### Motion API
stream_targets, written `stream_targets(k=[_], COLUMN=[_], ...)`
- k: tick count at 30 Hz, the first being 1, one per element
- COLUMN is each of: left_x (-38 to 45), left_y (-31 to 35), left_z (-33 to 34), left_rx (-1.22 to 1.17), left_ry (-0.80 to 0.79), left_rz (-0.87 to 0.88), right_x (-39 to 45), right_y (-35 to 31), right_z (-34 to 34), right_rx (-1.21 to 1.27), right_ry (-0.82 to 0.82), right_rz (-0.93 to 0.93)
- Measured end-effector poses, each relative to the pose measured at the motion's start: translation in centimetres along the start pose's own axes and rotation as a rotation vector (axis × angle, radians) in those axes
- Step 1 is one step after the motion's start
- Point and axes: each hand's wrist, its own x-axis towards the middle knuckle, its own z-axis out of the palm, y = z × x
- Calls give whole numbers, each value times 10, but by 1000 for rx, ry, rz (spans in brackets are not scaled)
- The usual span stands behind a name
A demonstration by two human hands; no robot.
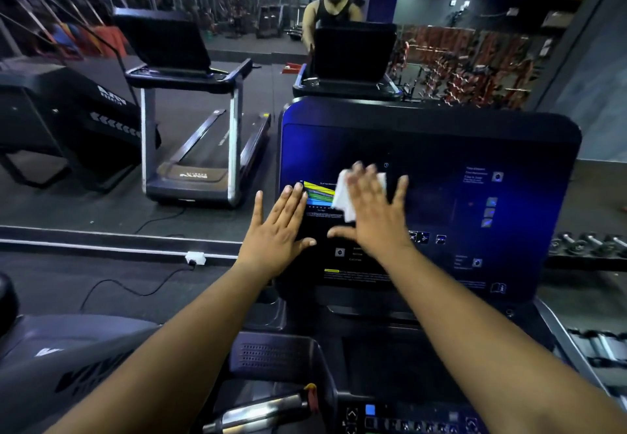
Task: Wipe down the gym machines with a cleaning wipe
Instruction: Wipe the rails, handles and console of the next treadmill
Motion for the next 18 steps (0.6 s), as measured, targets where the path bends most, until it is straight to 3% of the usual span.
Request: stream_targets(k=[2, 4, 9, 12, 18], left_x=[11, 19, 35, 43, 64], left_y=[3, 5, 8, 9, 15], left_z=[-4, -7, -8, -9, -17], left_rx=[11, 9, -13, -2, -4], left_ry=[-22, 4, 64, 70, 74], left_rz=[-4, 0, 13, 13, 14], right_x=[15, 11, 4, 41, 49], right_y=[25, 23, -19, 5, 79], right_z=[-14, -16, 2, -20, -43], right_rx=[73, 117, 17, -49, 67], right_ry=[4, -9, -58, -13, -3], right_rz=[226, 290, -85, -153, 262])
